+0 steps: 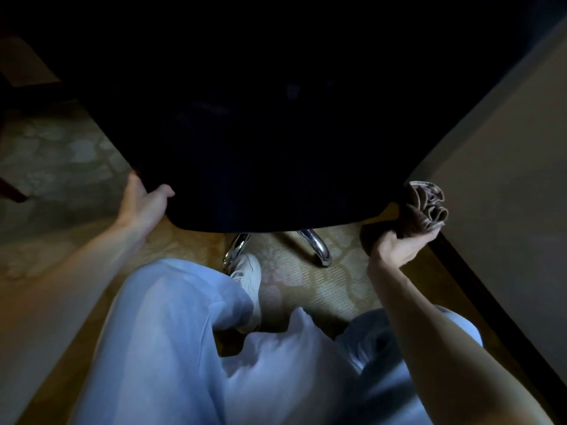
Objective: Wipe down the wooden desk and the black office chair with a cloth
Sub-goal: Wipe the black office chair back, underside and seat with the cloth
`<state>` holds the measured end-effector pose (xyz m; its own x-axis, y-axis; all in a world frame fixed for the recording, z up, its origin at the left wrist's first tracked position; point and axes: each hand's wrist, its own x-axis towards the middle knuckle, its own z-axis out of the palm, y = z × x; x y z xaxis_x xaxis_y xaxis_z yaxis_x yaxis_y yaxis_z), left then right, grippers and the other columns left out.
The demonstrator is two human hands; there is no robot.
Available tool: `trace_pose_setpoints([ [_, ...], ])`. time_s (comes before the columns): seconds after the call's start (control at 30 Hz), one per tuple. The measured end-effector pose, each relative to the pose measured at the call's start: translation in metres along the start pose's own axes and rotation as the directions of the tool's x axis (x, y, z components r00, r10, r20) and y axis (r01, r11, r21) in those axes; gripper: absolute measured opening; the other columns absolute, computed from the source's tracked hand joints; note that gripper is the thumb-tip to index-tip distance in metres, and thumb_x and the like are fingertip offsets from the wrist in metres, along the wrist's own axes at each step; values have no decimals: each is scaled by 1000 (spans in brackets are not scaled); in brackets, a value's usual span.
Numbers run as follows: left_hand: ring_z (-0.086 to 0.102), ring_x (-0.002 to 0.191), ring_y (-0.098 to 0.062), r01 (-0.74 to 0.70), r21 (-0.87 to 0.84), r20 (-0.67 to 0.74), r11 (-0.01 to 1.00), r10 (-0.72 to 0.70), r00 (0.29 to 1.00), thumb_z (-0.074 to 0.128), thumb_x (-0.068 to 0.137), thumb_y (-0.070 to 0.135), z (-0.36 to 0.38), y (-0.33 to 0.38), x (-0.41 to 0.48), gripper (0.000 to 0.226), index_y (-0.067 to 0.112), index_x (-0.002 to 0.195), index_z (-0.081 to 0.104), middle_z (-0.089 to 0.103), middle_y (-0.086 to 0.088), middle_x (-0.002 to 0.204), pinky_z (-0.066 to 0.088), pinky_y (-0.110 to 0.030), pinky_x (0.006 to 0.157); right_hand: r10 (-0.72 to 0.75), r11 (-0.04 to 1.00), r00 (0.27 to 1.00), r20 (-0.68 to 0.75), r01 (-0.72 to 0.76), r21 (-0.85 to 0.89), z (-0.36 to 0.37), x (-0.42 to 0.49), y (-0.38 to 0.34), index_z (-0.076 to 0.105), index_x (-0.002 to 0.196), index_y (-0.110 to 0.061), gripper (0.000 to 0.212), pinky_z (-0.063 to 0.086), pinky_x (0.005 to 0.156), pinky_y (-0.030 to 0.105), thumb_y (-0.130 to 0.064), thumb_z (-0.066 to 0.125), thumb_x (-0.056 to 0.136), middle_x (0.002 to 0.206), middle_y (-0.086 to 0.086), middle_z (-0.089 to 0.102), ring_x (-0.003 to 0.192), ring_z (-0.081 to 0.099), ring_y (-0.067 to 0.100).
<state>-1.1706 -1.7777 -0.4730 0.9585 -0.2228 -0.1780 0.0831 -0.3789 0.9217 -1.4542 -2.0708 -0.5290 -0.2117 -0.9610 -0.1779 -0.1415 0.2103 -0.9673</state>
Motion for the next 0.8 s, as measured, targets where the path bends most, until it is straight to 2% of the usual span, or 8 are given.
trace_pose_setpoints([
  [0.07, 59, 124, -20, 15, 79, 5, 997, -16, 1000, 63, 80, 0, 2, -4, 2, 62, 11, 140, 52, 65, -5, 133, 47, -36, 110, 3, 1000, 990, 138, -3, 1, 14, 2, 3, 15, 159, -41, 94, 34, 116, 38, -2, 53, 82, 152, 5, 47, 135, 48, 22],
  [0.17, 57, 124, -23, 45, 123, -13, 991, -43, 999, 59, 74, -6, 4, -6, -4, 72, 12, 143, 45, 62, -1, 128, 46, -38, 109, -16, 999, 965, 262, 7, 36, 35, -9, 4, 27, 152, -39, 84, 41, 102, 33, -10, 56, 78, 132, 0, 54, 119, 55, 17],
  [0.27, 56, 126, -26, 33, 92, 12, 995, -34, 999, 55, 74, -10, 8, -7, -14, 75, 15, 144, 42, 61, -2, 130, 45, -46, 112, -109, 992, 955, 276, 121, -26, 41, -23, 8, 38, 133, -22, 69, 42, 105, 40, -14, 53, 66, 133, 13, 44, 120, 50, 27],
  [0.4, 54, 118, -17, 108, 37, 86, 993, -111, 990, 54, 74, 22, 5, 2, -33, 52, 36, 123, 47, 61, 7, 128, 43, -41, 104, -196, 971, 894, 403, 235, -49, 53, -76, 26, 42, 134, -2, 76, 34, 109, 30, -12, 51, 58, 137, 20, 34, 117, 44, 26],
  [0.47, 51, 107, -12, 179, -55, 151, 982, -169, 974, 50, 67, 34, 4, 9, -48, 43, 33, 110, 49, 61, 8, 111, 42, -37, 92, -198, 976, 888, 416, 217, 2, 66, -116, 30, 43, 133, -2, 77, 31, 109, 28, -11, 51, 57, 136, 18, 34, 116, 43, 25],
  [0.6, 48, 129, -7, 253, -188, 293, 949, -192, 937, 47, 85, 29, 8, 10, -68, 36, 35, 119, 53, 59, 25, 120, 29, -38, 105, -123, 990, 867, 482, 138, 3, 81, -198, 37, 44, 131, -2, 76, 33, 106, 29, -11, 52, 56, 134, 15, 34, 116, 44, 29],
  [0.7, 52, 118, 1, 237, -186, 371, 953, -156, 916, 43, 93, 21, 14, 7, -79, 41, 34, 131, 53, 60, 28, 119, 32, -31, 99, -105, 990, 783, 613, 142, -11, 82, -242, 46, 42, 132, -7, 74, 38, 111, 38, -10, 53, 59, 135, 9, 32, 120, 46, 34],
  [0.8, 57, 101, 1, 241, -215, 415, 946, -134, 900, 32, 101, 11, 22, 6, -86, 36, 30, 119, 57, 66, 15, 111, 40, -23, 81, -136, 976, 645, 752, 219, -11, 65, -251, 56, 45, 127, -24, 65, 44, 102, 31, -13, 56, 63, 128, -2, 35, 113, 52, 16],
])
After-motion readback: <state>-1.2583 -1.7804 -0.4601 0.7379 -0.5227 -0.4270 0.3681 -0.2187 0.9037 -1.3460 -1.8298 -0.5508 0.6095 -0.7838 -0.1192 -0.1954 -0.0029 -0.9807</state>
